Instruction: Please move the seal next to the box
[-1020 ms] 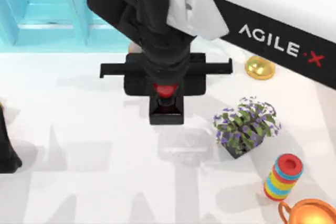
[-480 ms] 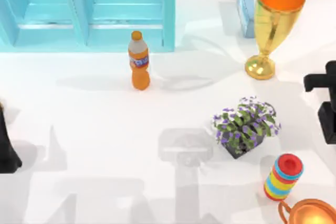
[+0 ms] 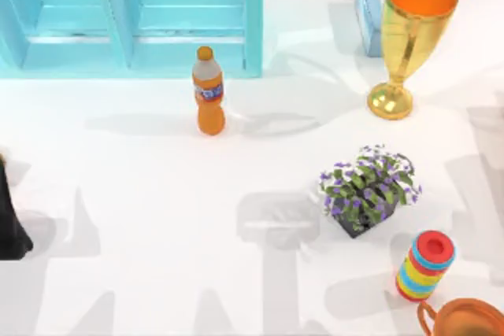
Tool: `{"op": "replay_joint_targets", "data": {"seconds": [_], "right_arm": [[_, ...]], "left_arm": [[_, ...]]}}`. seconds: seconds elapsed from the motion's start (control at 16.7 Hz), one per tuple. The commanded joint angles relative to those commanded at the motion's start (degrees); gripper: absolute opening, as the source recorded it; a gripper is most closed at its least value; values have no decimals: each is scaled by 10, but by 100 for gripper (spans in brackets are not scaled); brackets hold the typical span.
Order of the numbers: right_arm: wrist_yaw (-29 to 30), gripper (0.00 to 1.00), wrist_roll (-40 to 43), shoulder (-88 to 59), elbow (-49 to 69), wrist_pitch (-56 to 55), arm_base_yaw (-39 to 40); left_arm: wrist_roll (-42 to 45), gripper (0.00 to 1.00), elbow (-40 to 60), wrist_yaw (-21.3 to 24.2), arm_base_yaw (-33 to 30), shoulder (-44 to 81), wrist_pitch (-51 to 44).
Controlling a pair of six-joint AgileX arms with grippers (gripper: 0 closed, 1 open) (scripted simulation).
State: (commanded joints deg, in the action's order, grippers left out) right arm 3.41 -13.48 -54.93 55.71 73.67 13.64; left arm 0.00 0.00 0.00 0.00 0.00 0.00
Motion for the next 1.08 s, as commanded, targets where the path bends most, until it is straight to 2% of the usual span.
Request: {"op": "replay_joint_targets", "data": {"seconds": [0.36,0.78,1.08], "right_arm": [[-1,0,-1,-2,-8,-8,1],[0,0,4,-10,-130,-143,-5],[-2,0,5,-13,-140,-153,-5]], "left_arm": [[0,100,0,0,0,0,0],[0,100,0,0,0,0,0],[0,100,0,0,0,0,0]]}}
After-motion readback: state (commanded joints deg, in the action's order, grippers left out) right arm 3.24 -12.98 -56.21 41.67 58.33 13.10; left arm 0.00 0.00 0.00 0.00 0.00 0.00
